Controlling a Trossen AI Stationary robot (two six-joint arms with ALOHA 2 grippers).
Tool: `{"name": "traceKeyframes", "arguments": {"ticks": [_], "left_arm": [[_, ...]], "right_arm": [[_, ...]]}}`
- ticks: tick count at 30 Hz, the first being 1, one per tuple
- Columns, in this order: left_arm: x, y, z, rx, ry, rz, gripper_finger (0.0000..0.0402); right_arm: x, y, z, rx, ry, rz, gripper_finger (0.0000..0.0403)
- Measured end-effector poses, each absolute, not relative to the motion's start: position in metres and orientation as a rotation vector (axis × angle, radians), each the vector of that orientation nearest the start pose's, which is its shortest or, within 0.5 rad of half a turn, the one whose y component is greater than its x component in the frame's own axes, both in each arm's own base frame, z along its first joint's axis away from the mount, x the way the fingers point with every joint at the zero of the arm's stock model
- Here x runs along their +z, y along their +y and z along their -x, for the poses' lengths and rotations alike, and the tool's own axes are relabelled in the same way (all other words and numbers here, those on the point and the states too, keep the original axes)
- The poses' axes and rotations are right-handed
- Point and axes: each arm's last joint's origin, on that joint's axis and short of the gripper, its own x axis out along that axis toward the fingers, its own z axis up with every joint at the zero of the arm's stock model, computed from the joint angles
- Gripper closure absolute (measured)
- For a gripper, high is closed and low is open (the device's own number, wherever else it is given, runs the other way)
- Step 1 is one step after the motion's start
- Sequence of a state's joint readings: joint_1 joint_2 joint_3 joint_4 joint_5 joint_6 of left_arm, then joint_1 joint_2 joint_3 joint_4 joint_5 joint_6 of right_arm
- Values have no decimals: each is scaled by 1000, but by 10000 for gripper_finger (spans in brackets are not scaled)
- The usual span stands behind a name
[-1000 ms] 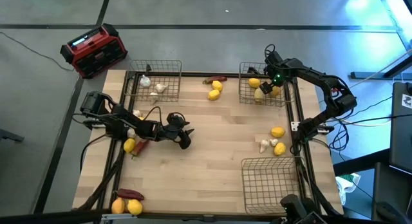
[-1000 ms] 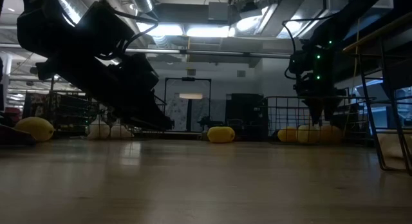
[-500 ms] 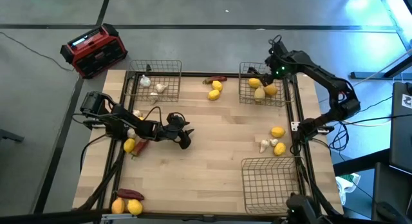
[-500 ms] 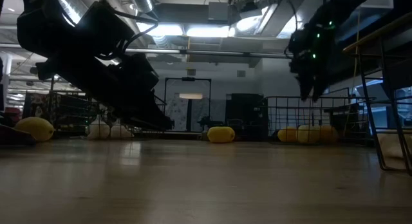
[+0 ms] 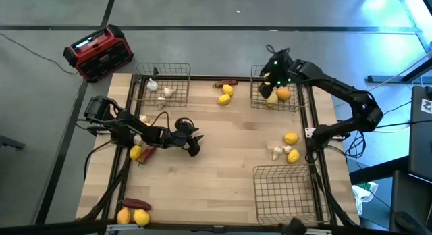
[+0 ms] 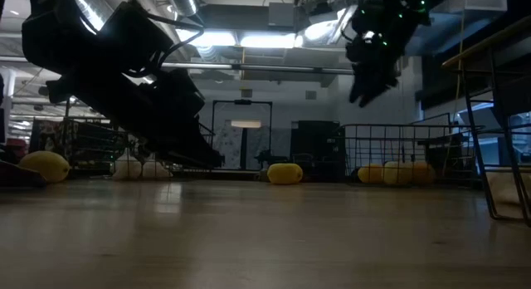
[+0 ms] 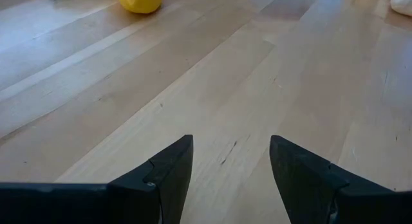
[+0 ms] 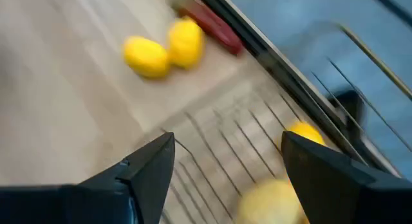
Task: Sort produce into baskets
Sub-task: Put the yellow lemon into the top right wire basket
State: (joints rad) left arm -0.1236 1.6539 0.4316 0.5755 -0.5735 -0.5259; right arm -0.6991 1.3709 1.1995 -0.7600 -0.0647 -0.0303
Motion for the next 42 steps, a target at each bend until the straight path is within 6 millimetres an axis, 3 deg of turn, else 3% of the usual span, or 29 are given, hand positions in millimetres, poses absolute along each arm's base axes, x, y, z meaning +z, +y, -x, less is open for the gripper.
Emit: {"name": "traceKeyframes", "arguments": {"ticks": [8, 18, 25, 31, 39, 42], "left_arm": [[101, -16, -256, 579, 478, 280, 200], [102, -16, -256, 579, 475, 282, 200], [102, -16, -256, 579, 475, 282, 200], [102, -16, -256, 578, 476, 279, 200], [102, -16, -256, 577, 477, 272, 200], [102, -16, -256, 581, 476, 271, 200]], "right_arm": [[313, -139, -255, -407, 735, -176, 123], [317, -109, -280, -259, 658, -8, 123], [299, -100, -306, -187, 674, 74, 123], [272, -97, -328, -235, 760, 222, 123], [242, -103, -341, -261, 871, 266, 123], [242, -105, -348, -255, 893, 264, 123]]}}
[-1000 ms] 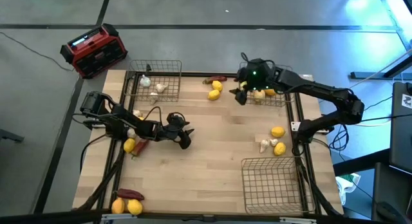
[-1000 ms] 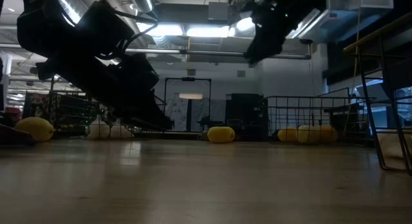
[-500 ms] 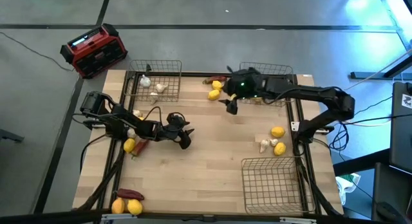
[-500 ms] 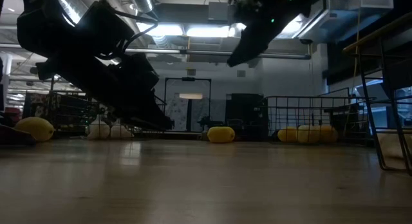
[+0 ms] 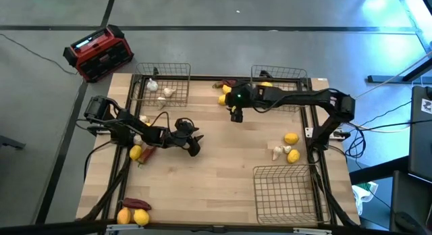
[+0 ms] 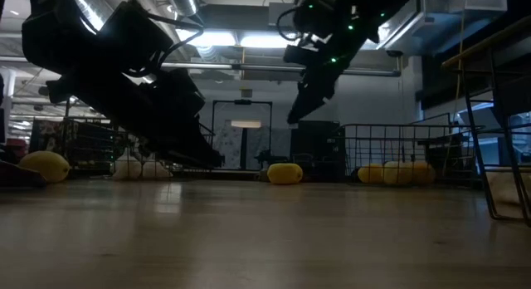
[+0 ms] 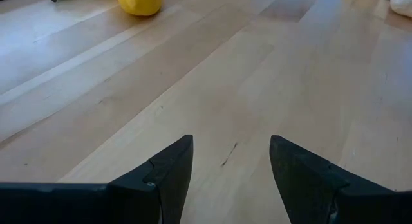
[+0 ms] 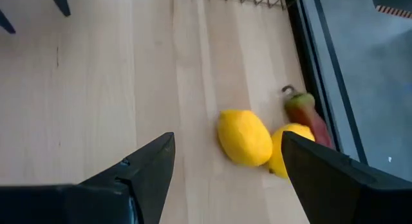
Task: Sort produce into baskets
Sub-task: Put the yellow lemon into the top right wire basket
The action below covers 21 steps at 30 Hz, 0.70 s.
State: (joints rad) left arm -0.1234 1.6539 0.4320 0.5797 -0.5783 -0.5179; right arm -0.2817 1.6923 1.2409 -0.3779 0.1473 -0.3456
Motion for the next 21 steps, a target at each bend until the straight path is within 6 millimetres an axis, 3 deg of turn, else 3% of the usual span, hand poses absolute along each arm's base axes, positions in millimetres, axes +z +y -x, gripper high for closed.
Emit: {"name": "traceKeyframes", "arguments": {"ticks": [10, 13, 21], "left_arm": [[102, -16, -256, 583, 475, 270, 200], [102, -16, -256, 583, 476, 270, 200], [102, -16, -256, 583, 475, 270, 200]], "right_arm": [[265, -124, -382, -262, 936, 261, 123], [258, -133, -388, -265, 959, 268, 123], [218, -158, -392, -277, 1088, 221, 123]]}}
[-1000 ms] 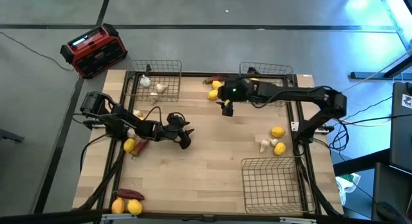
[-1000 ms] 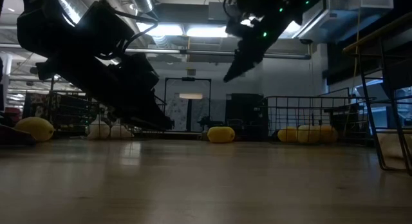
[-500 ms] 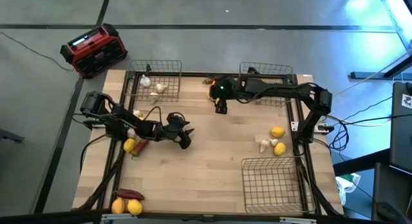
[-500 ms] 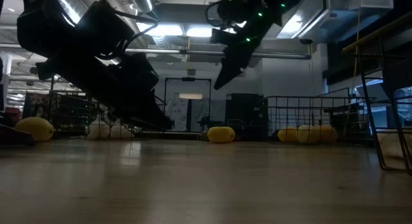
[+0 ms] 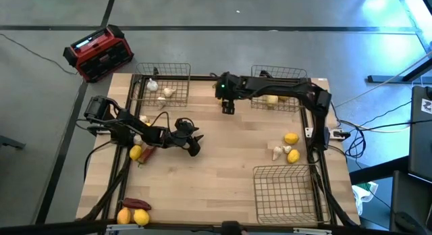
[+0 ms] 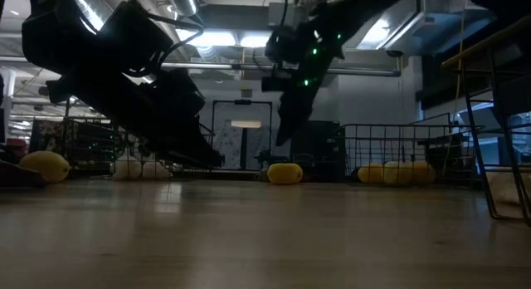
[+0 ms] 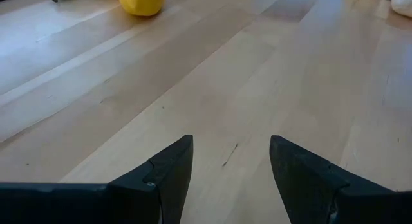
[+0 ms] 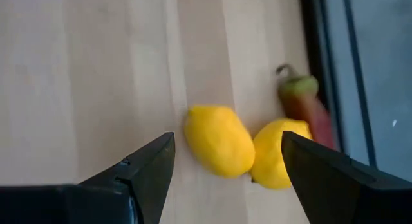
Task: Sort produce into baskets
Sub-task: Put the yellow lemon into the top right wire basket
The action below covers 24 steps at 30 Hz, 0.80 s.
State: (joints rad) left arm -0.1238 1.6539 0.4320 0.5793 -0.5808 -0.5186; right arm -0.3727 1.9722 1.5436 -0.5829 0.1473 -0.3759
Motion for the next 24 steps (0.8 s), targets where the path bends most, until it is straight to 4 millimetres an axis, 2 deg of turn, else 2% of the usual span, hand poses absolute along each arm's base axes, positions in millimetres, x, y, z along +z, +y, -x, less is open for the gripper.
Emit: {"name": "traceKeyframes", "arguments": {"ticks": [8, 15, 24], "left_arm": [[102, -16, -256, 583, 476, 270, 200], [102, -16, -256, 584, 475, 269, 200], [102, -16, -255, 584, 479, 267, 200]], "right_arm": [[187, -166, -397, -268, 1156, 203, 123], [173, -170, -401, -327, 1184, 240, 123], [155, -172, -405, -280, 1216, 274, 123]]}}
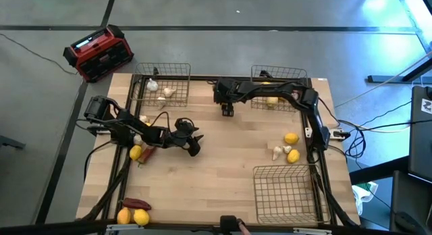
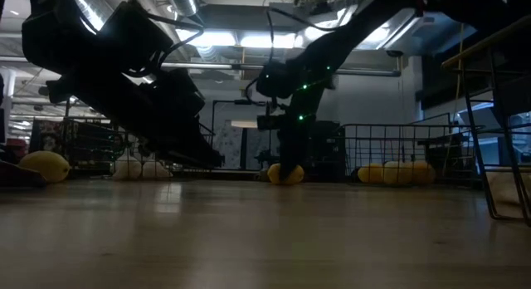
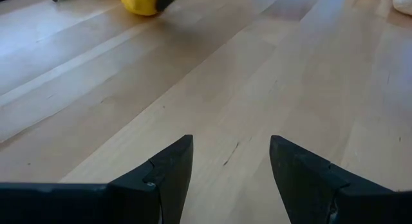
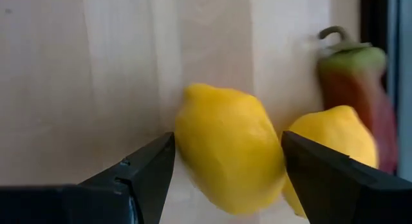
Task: Sort produce into baskets
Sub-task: Put the yellow lemon into the top right wire basket
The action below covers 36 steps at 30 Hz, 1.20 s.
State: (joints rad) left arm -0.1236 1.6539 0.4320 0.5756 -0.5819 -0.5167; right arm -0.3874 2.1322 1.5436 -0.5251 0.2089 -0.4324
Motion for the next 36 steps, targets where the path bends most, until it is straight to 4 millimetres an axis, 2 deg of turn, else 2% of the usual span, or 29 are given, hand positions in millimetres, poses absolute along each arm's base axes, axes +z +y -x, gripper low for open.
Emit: {"name": "traceKeyframes", "arguments": {"ticks": [5, 14, 23, 27, 32, 36], "left_arm": [[101, -16, -255, 589, 482, 264, 200], [100, -15, -255, 594, 491, 258, 200], [100, -15, -254, 595, 491, 263, 200], [100, -15, -254, 596, 491, 266, 200], [100, -15, -254, 596, 490, 267, 200], [100, -15, -255, 599, 487, 279, 200]], "right_arm": [[147, -171, -406, -243, 1227, 248, 123], [146, -170, -406, -241, 1233, 231, 126], [147, -169, -405, -238, 1229, 188, 207], [147, -168, -404, -231, 1228, 166, 223], [155, -163, -401, -203, 1225, 108, 220], [180, -153, -400, -205, 1170, 125, 222]]}}
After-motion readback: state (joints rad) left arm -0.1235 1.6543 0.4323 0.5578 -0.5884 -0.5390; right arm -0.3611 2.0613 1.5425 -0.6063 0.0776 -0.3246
